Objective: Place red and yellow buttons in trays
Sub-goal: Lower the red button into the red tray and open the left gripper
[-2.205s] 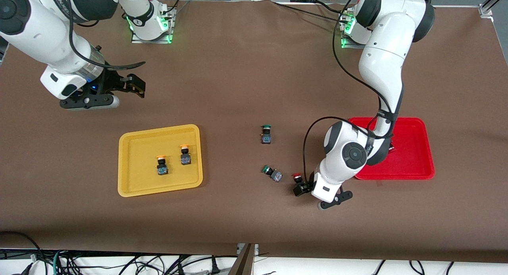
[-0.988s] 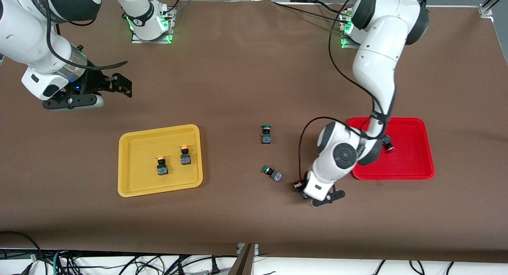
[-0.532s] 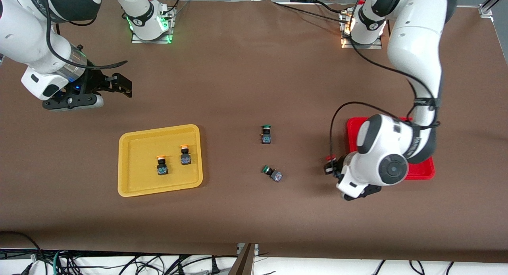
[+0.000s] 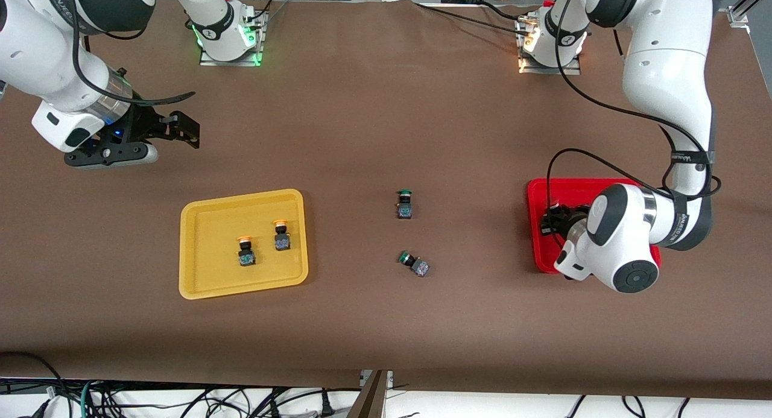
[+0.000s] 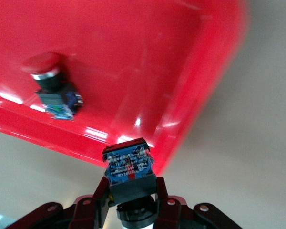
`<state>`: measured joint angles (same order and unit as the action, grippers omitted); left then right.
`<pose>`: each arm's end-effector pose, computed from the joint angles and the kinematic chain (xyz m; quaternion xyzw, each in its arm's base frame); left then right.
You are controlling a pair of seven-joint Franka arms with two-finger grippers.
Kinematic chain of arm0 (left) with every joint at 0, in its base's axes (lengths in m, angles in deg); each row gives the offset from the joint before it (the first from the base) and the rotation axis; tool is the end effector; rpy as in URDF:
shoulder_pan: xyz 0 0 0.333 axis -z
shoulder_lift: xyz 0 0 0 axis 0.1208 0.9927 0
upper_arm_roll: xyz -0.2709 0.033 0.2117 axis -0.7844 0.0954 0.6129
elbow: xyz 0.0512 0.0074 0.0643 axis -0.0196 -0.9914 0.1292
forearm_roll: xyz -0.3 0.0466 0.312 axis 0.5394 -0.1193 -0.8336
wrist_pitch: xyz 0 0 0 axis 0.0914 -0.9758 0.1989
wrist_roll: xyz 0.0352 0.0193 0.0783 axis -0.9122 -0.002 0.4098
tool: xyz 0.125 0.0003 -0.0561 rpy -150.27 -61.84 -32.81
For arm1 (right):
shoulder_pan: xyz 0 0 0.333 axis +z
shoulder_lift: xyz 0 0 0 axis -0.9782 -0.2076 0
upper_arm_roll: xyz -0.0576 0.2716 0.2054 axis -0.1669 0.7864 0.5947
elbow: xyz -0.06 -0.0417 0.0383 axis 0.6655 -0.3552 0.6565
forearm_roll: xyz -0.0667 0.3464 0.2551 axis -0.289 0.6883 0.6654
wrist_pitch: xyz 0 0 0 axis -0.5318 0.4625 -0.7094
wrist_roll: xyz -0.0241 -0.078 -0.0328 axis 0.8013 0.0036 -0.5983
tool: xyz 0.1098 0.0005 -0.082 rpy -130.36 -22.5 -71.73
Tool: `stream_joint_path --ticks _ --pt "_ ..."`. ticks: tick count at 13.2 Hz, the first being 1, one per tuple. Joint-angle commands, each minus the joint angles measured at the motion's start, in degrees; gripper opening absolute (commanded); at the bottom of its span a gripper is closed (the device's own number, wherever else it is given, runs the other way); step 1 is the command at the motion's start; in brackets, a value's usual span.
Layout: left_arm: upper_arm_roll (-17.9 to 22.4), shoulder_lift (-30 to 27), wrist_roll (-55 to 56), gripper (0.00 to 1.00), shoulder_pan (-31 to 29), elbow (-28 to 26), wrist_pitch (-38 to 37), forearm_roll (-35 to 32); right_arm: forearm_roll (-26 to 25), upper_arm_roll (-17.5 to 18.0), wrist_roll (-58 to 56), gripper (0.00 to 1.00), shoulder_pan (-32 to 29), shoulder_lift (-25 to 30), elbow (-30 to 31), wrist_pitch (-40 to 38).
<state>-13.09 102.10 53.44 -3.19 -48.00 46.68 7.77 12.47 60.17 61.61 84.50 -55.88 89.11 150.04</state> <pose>0.7198 -0.0835 0.2107 -0.9361 -0.1564 0.3089 0.0629 0.6000 0.1305 0.5310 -0.9981 -0.0536 0.0242 0.0172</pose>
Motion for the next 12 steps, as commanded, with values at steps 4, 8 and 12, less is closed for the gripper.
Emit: stream_joint_path --ticks 4,8,12 --pt "-0.19 -2.17 -4.45 0.28 -2.78 -10.23 11.32 -5.91 -0.69 0.99 -0.90 0.99 -1.03 0.62 0.18 -0.09" --pt "-0.27 -3.48 -4.54 1.00 -3.31 -9.44 15.13 -5.21 -0.69 0.99 -0.90 0.99 -1.03 0.62 0.18 -0.09" --pt "-1.33 -8.14 -4.71 1.00 -5.51 -9.09 14.59 -2.68 -0.69 0.99 -0.90 0.99 -1.03 0.53 0.26 0.00"
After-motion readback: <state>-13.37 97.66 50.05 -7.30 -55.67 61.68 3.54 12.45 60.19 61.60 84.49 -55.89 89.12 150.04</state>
